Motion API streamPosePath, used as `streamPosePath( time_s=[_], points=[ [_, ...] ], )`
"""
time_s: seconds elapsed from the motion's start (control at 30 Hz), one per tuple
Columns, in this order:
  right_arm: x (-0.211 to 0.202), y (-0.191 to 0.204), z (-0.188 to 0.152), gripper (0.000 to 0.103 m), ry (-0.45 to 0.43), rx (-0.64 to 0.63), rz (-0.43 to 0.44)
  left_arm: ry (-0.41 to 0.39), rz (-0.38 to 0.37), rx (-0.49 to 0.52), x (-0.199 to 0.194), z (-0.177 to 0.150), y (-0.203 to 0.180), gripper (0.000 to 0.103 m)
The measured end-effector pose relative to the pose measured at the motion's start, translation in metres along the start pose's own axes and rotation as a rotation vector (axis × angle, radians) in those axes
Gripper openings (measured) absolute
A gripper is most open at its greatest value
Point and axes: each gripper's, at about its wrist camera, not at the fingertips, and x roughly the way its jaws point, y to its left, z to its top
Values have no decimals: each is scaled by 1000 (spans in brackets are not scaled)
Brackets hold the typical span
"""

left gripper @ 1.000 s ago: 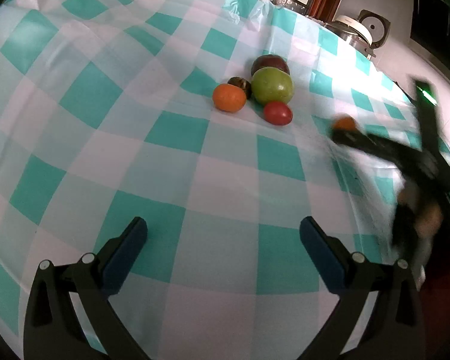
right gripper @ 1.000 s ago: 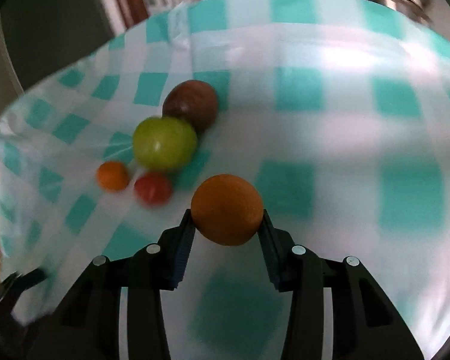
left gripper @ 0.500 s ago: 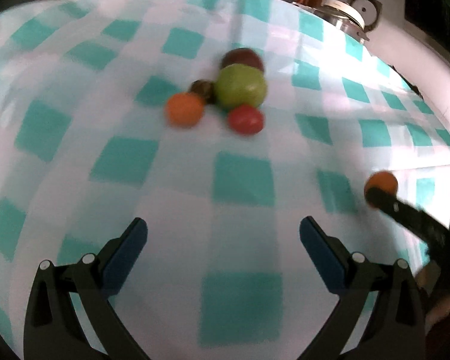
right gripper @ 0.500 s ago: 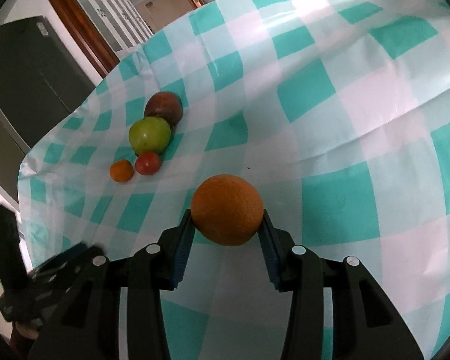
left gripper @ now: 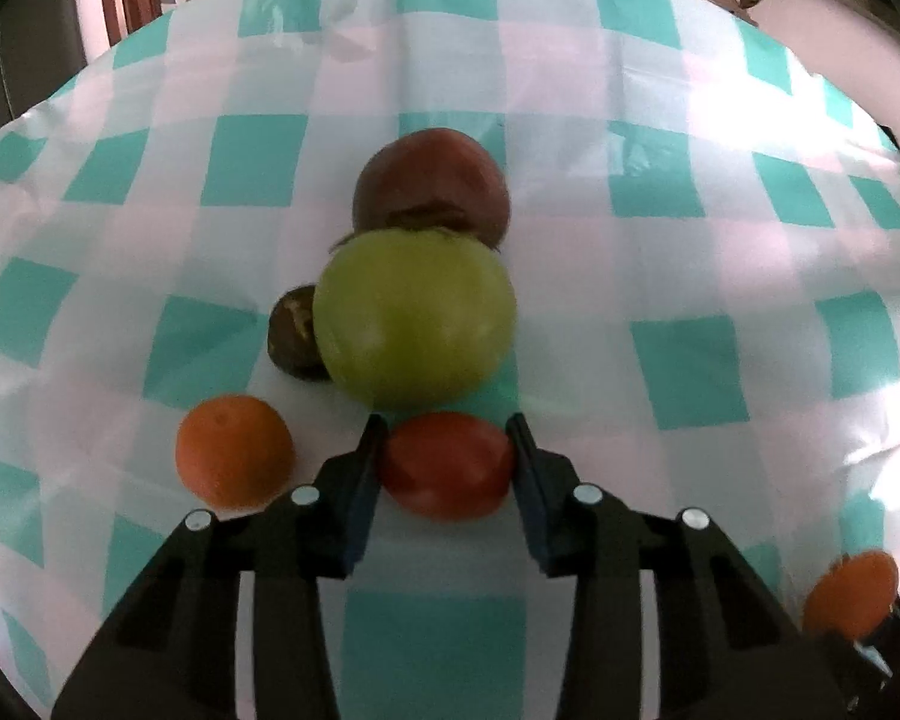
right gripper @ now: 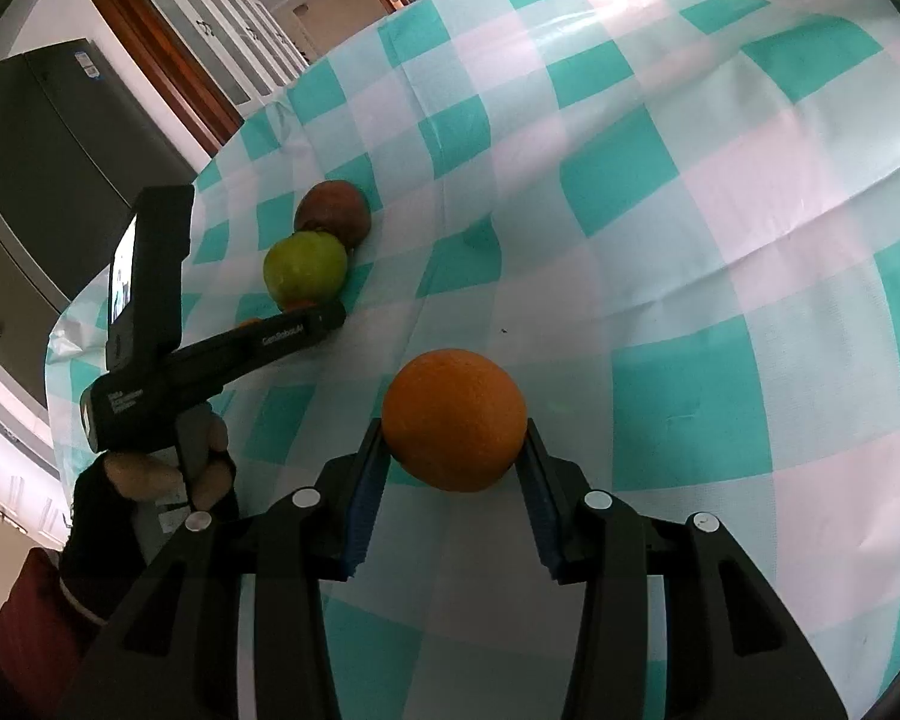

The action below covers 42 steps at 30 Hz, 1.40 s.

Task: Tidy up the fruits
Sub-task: 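Grasp the orange with the right tool while the left tool grasps a red tomato, then carry the orange and red tomato with both tools over the white box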

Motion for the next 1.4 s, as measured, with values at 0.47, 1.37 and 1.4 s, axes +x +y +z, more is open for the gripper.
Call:
streamPosePath(
  time_s=[0.47,1.37,1.4],
  points=[
    [-1,-1,-1,43,-9,2,6,-98,-242,-190,-110,-134,39,40],
    [-24,31,-27,43,20,-34,-48,-101,-328,-284,-139,-157,63,41],
    [-35,41,-37,43,6,-53,-36,-113,-317,-280,-150,-167,67,41]
  ],
)
